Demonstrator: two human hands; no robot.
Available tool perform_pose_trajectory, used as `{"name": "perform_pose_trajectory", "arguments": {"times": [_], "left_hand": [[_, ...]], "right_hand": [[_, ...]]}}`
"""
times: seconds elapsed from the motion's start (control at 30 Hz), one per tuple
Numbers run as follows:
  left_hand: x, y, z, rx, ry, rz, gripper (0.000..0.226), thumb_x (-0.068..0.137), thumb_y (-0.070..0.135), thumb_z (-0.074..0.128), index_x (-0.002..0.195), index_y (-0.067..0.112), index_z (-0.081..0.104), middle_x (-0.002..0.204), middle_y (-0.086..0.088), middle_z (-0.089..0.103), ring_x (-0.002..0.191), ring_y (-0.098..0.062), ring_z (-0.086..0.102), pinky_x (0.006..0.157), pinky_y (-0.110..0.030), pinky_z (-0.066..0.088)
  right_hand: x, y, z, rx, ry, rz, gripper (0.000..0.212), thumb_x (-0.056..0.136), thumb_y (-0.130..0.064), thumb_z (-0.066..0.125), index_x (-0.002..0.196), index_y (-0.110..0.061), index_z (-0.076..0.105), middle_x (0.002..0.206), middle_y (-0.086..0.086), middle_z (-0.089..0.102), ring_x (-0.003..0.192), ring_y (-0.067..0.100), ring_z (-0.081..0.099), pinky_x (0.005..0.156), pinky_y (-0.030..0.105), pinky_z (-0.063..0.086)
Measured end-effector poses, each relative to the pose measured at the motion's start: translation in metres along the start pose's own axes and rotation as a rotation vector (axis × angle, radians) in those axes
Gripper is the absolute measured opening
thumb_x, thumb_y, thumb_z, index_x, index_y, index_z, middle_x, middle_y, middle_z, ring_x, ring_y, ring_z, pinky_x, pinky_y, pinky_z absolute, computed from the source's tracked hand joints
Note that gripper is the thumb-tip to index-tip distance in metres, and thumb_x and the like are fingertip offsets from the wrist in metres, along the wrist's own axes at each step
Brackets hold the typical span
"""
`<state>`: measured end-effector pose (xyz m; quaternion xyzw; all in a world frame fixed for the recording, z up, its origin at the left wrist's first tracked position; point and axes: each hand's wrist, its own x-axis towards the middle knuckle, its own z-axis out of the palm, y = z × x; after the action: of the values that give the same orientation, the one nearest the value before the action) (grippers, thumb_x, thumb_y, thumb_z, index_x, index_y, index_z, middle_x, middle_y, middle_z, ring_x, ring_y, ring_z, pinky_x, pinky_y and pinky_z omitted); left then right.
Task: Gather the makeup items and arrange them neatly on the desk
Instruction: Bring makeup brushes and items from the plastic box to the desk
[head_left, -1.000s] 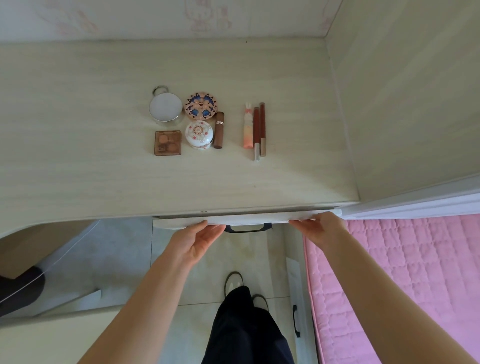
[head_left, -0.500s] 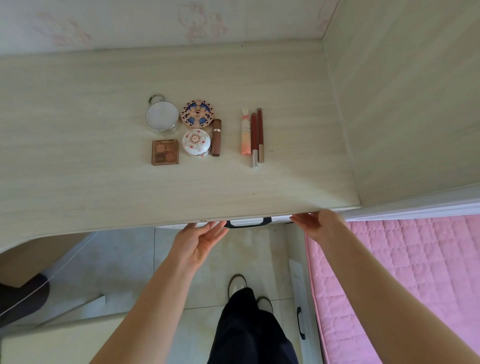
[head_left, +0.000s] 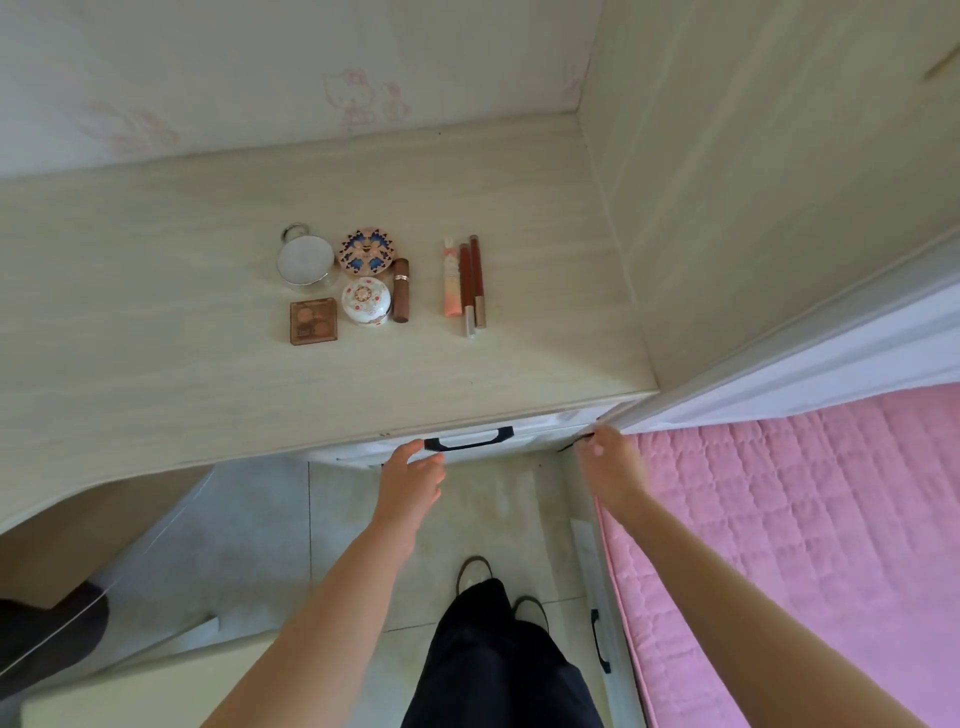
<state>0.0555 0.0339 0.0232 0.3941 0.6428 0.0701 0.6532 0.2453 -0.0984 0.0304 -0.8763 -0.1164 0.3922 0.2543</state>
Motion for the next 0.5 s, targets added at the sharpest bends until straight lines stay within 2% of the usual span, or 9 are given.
{"name": "perform_pose_trajectory", "arguments": {"times": [0.07,0.17,0.23,0.3,0.4,0.5], "left_hand": [[-0.017,0.001,0.01,0.302,-0.007,0.181,0.035,0.091,0.007,0.05,0.123,0.02,0.052,0.109,0.002,0.068,0.089,-0.015,0.062,0.074,-0.029,0.05],[-0.042,0.001,0.023,0.64,-0.023,0.441,0.033,0.092,0.008,0.046,0.123,0.018,0.053,0.11,0.004,0.067,0.101,-0.018,0.061,0.081,-0.029,0.047],[-0.056,-0.002,0.031,0.824,-0.062,0.563,0.033,0.094,0.013,0.045,0.126,0.019,0.05,0.113,0.005,0.064,0.109,-0.018,0.057,0.085,-0.031,0.047],[-0.068,-0.004,0.039,1.0,-0.102,0.681,0.035,0.095,0.016,0.044,0.129,0.021,0.048,0.119,0.006,0.061,0.114,-0.017,0.052,0.085,-0.037,0.049],[-0.085,-0.007,0.052,1.18,-0.172,0.874,0.034,0.094,0.017,0.045,0.128,0.018,0.05,0.12,0.002,0.061,0.114,-0.02,0.051,0.083,-0.038,0.049],[-0.099,-0.011,0.064,1.317,-0.282,1.101,0.034,0.093,0.018,0.046,0.127,0.016,0.053,0.116,-0.001,0.063,0.11,-0.023,0.052,0.082,-0.037,0.047]], "right_hand": [[-0.022,0.008,-0.004,-0.136,0.005,-0.09,0.035,0.094,-0.017,0.045,0.128,-0.01,0.049,0.111,0.012,0.062,0.101,0.029,0.058,0.075,0.029,0.042],[-0.055,0.021,-0.015,-0.231,-0.009,-0.173,0.04,0.094,-0.015,0.043,0.133,-0.009,0.042,0.127,0.012,0.055,0.115,0.028,0.051,0.092,0.041,0.047],[-0.073,0.03,-0.022,-0.294,0.006,-0.207,0.045,0.095,-0.016,0.041,0.139,-0.009,0.036,0.137,0.011,0.048,0.127,0.027,0.042,0.102,0.042,0.041],[-0.092,0.039,-0.024,-0.402,0.087,-0.246,0.049,0.096,-0.019,0.039,0.143,-0.009,0.031,0.143,0.008,0.042,0.134,0.025,0.034,0.108,0.039,0.034],[-0.12,0.051,-0.017,-0.542,0.206,-0.256,0.051,0.098,-0.021,0.036,0.147,-0.008,0.026,0.15,0.006,0.034,0.142,0.026,0.023,0.114,0.038,0.024],[-0.147,0.062,-0.005,-0.569,0.278,-0.192,0.051,0.099,-0.022,0.035,0.147,-0.008,0.026,0.151,0.007,0.033,0.144,0.028,0.019,0.116,0.039,0.019]]}}
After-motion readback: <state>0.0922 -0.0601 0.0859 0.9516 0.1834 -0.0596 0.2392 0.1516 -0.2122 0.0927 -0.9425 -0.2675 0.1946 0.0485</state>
